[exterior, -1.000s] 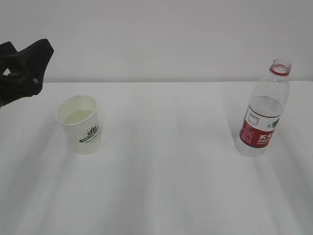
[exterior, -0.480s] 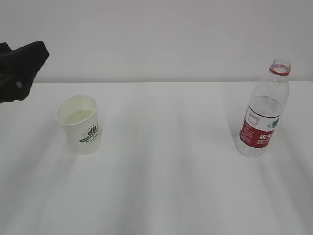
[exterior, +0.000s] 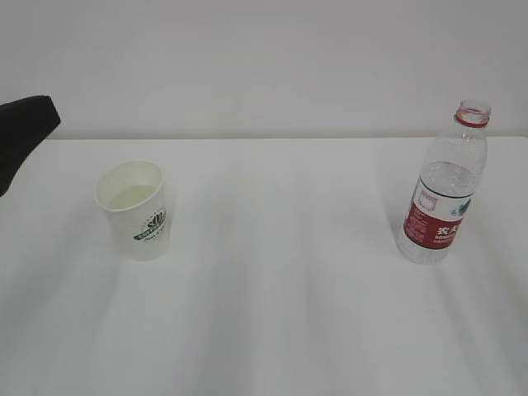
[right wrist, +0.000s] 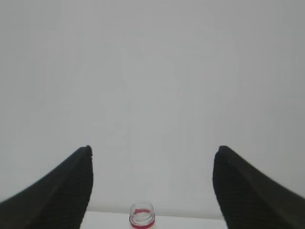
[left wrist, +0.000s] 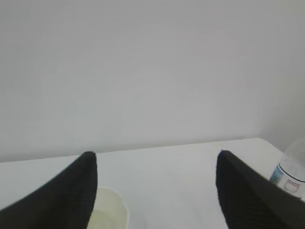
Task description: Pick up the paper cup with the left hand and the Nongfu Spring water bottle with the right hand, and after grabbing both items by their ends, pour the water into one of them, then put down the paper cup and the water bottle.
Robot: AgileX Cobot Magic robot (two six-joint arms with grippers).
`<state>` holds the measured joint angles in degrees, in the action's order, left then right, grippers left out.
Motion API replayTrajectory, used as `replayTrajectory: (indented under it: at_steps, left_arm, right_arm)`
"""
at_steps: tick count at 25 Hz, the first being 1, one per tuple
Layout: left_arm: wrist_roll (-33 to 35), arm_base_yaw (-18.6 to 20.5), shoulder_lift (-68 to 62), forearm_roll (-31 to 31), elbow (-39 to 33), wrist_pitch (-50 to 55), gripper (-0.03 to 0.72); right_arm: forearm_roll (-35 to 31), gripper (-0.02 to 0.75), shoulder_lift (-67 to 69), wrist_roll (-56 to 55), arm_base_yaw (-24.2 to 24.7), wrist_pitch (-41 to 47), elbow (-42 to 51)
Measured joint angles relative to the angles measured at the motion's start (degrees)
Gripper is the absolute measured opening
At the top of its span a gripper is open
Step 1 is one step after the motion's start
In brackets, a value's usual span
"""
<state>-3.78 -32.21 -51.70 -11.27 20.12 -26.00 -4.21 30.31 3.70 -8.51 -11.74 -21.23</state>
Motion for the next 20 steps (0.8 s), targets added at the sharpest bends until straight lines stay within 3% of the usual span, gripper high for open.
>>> replayTrajectory:
  at_steps: [8, 20]
  left_arm:
    - [0.0, 0.0, 9.2, 0.1, 0.0, 10.0, 0.531]
    - [0.1, 0.0, 15.8, 1.5, 0.0, 18.7, 0.528]
  right_arm:
    - [0.0, 0.590, -4.4, 0.0, 0.0, 13.5, -4.4]
    - [0.0, 0.589, -13.2, 0.0, 0.0, 23.0, -8.8]
